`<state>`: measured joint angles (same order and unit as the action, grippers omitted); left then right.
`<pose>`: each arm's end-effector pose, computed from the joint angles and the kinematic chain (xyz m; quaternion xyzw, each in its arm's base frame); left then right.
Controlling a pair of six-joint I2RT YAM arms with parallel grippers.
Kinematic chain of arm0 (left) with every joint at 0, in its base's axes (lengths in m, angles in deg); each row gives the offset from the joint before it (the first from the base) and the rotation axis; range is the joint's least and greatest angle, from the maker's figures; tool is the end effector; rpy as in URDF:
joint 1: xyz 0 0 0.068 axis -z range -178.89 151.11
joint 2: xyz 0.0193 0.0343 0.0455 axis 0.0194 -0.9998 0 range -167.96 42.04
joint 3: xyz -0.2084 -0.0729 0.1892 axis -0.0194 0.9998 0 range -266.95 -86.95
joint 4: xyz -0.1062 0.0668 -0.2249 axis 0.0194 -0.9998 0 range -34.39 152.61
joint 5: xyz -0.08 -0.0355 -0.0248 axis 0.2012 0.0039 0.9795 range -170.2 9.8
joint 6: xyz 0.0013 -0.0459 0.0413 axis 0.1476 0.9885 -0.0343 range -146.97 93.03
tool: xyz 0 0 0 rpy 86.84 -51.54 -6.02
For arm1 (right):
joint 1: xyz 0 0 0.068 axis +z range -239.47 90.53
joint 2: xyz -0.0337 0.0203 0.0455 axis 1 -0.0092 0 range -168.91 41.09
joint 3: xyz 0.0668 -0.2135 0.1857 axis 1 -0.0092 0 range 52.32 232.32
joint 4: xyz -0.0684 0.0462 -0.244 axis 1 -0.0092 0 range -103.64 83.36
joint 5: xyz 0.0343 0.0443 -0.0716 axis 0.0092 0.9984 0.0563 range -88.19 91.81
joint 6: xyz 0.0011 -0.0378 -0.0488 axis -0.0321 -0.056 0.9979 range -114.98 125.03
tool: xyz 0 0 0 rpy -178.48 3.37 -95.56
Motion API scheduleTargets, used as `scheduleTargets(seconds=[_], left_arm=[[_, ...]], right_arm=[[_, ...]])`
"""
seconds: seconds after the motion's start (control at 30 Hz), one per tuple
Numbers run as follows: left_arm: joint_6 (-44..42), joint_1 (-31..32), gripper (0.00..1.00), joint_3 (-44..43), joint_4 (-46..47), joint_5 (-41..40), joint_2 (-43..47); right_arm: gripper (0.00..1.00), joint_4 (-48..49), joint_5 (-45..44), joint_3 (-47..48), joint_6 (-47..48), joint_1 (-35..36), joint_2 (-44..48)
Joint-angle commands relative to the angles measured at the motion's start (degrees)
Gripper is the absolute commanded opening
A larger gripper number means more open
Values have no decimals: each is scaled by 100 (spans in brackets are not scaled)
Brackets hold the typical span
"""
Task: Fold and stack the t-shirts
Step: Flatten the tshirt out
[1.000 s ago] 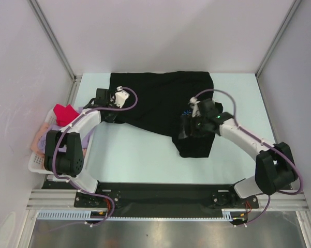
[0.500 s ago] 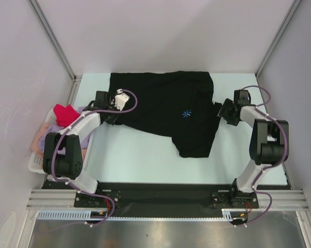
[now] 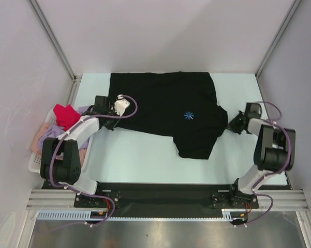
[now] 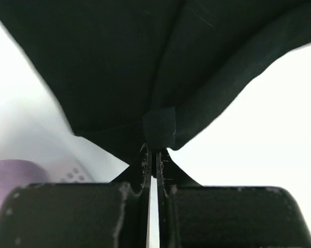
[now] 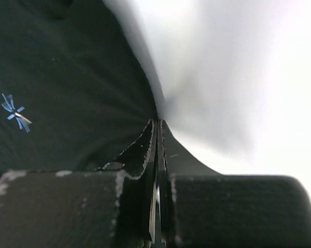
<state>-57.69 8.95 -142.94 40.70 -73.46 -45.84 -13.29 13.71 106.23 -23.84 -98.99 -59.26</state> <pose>0.3130 -0.0486 0.2224 0.3305 0.8897 0.0067 0.3150 0.3489 -0.0487 0.1626 0.2792 0.9018 0.1499 0.2938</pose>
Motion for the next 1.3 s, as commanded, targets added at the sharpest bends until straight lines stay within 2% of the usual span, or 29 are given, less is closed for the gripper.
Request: scheduleTargets(seconds=[0.0, 0.23, 0.37, 0.5, 0.7, 0.73, 0.8, 0.83, 0.87, 0.93, 0.97, 1.03, 1.07, 1.13, 1.2, 1.27], left_arm=[[-355, -2, 0, 193, -304, 599, 245], [-1120, 254, 0, 510, -1306, 1566, 367], [-1392, 184, 0, 650, -1465, 1514, 718], [-1236, -71, 0, 703, -861, 1112, 711], [-752, -142, 1, 607, 317, 469, 184], [-682, -142, 4, 528, 450, 381, 105], [-602, -107, 10, 370, 425, 442, -106], [-602, -89, 17, 256, 364, 538, -272], [-671, -72, 22, 220, 189, 643, -309], [-838, -72, 36, 211, -14, 907, -205], [-1065, -80, 49, 211, -276, 1099, -125], [-1304, -124, 59, 133, -585, 1241, 129], [-1557, -142, 71, 80, -952, 1329, 400], [-1857, -177, 79, -148, -1401, 1549, 586], [-2218, -177, 80, -359, -2069, 1750, 737], [-2202, -177, 74, -754, -2439, 1961, 711]], right_arm=[[0, -178, -153, -819, -410, -743, 1059], [0, -845, -136, -2112, -392, -1482, 2862], [0, -1110, 40, -2280, -252, -1764, 3338], [1, -785, 198, -2122, -68, -1834, 3172], [0, -749, 410, -980, 170, -1650, 2083], [0, -723, 357, -831, 179, -1597, 1899], [16, -697, 287, -742, 162, -1465, 1704], [26, -688, 286, -724, 144, -1448, 1634], [48, -723, 295, -681, 161, -1448, 1538], [62, -976, 243, -662, 196, -1448, 1554], [68, -1048, 103, -662, 240, -1421, 1719], [70, -1345, -134, -689, 293, -1360, 2010], [70, -1469, -414, -689, 311, -1316, 2150], [70, -1819, -705, -724, 320, -1149, 2590], [70, -2032, -768, -811, 276, -983, 2958], [70, -2287, -724, -943, 197, -877, 3205]])
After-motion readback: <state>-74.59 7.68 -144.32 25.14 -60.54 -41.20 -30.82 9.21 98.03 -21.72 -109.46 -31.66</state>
